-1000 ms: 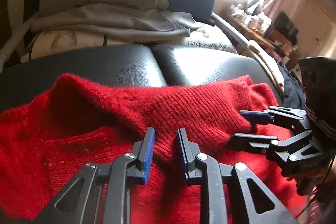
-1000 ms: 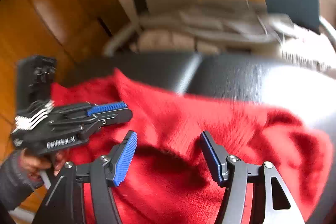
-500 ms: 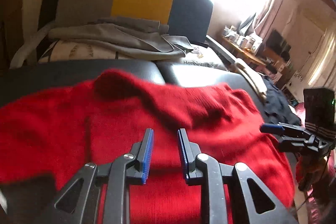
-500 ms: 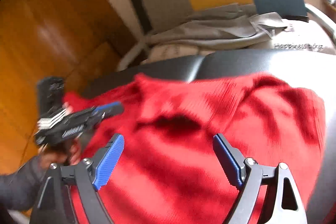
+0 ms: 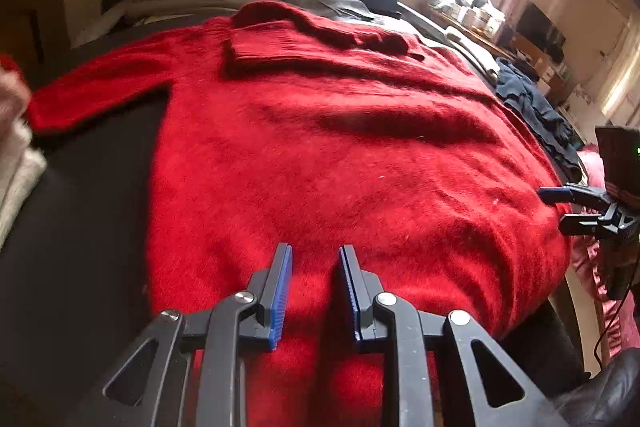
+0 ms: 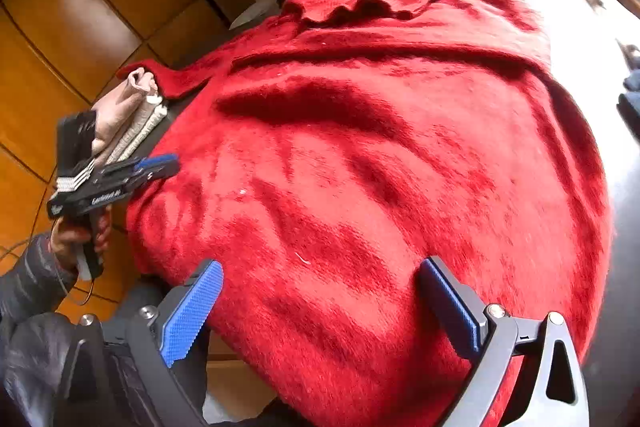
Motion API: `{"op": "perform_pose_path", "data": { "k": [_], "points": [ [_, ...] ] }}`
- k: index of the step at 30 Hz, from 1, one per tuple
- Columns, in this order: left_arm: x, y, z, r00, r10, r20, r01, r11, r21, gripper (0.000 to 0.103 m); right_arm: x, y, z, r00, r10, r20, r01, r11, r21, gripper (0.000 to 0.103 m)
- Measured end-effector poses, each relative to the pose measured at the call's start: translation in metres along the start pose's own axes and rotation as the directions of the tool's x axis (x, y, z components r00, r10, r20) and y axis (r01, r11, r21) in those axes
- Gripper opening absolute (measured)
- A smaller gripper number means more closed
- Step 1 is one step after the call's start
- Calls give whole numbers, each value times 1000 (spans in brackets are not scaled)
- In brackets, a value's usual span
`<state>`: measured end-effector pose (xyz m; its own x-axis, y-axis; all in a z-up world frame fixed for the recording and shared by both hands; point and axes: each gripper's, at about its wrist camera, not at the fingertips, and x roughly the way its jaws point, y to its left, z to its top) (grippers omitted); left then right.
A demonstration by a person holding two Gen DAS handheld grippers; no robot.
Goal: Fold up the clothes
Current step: 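Reach the left tool to the red ribbed sleeve cuff and grasp it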
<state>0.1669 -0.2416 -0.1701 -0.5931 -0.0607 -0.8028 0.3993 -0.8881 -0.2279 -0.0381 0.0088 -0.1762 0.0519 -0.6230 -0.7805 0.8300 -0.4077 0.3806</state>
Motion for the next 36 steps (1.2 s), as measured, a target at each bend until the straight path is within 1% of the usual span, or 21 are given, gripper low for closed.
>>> {"op": "perform_pose_path", "data": {
  "k": [3, 4, 7, 9, 10, 11, 12, 13, 16, 18, 19, 20, 21, 23, 24, 26, 27, 28, 31, 33, 36],
  "points": [
    [-7, 1, -9, 999, 27, 17, -27, 1000, -1, 23, -5, 1, -9, 1000, -21, 17, 21, 1000, -14, 100],
    [-8, -2, -12, 999, 45, 23, -45, 999, 8, 23, -5, 4, -13, 999, -41, 16, 42, 998, -37, 100],
    [-11, 6, -7, 999, 32, 24, -31, 999, -26, 23, -1, 16, -16, 992, -128, -2, 127, 985, -120, 100],
    [-21, 23, 2, 999, 5, 46, 1, 994, -113, 23, 6, 26, -15, 978, -207, -22, 199, 958, -207, 103],
    [-34, 37, 7, 995, -11, 94, 28, 984, -177, 24, 10, 32, -14, 969, -246, -31, 231, 940, -249, 103],
    [-46, 52, 12, 989, -24, 143, 58, 969, -239, 26, 13, 36, -11, 963, -267, -33, 248, 929, -276, 103],
    [-59, 66, 17, 981, -33, 193, 91, 950, -298, 28, 12, 39, -5, 966, -256, -26, 239, 930, -278, 103],
    [-74, 81, 20, 971, -15, 240, 101, 933, -347, 30, 12, 42, 2, 969, -245, -19, 230, 932, -280, 103],
    [-120, 127, 36, 935, 97, 341, 67, 897, -438, 32, 8, 48, 29, 979, -201, 42, 205, 941, -269, 103],
    [-149, 156, 49, 906, 198, 374, 9, 874, -486, 35, 10, 45, 48, 973, -211, 91, 227, 941, -251, 103],
    [-160, 170, 54, 898, 222, 379, -1, 863, -505, 36, 14, 41, 60, 967, -231, 111, 251, 939, -234, 103],
    [-169, 189, 60, 900, 231, 370, 9, 839, -544, 36, 20, 34, 71, 959, -252, 126, 274, 939, -210, 103],
    [-177, 210, 64, 900, 229, 370, 47, 795, -605, 38, 25, 28, 80, 954, -265, 140, 288, 940, -185, 103],
    [-188, 245, 71, 891, 201, 407, 144, 725, -673, 44, 37, 13, 95, 946, -280, 160, 301, 945, -125, 103],
    [-192, 261, 76, 885, 214, 414, 163, 690, -706, 46, 44, 6, 100, 944, -287, 164, 305, 947, -97, 103],
    [-193, 285, 87, 879, 238, 412, 171, 650, -740, 47, 57, -9, 104, 941, -293, 167, 304, 952, -39, 103],
    [-189, 293, 91, 885, 233, 403, 175, 636, -752, 47, 61, -13, 104, 942, -290, 169, 298, 954, -20, 103],
    [-183, 304, 94, 894, 239, 379, 172, 598, -783, 48, 62, -14, 102, 942, -285, 175, 291, 957, -8, 103],
    [-163, 327, 106, 901, 249, 354, 179, 531, -828, 48, 57, -17, 98, 947, -248, 202, 252, 968, 6, 103],
    [-154, 336, 114, 901, 275, 335, 161, 506, -847, 48, 54, -22, 97, 952, -221, 214, 221, 975, 24, 103],
    [-148, 343, 126, 896, 308, 321, 134, 501, -855, 48, 53, -22, 99, 953, -216, 211, 214, 976, 35, 103]
  ]
}}
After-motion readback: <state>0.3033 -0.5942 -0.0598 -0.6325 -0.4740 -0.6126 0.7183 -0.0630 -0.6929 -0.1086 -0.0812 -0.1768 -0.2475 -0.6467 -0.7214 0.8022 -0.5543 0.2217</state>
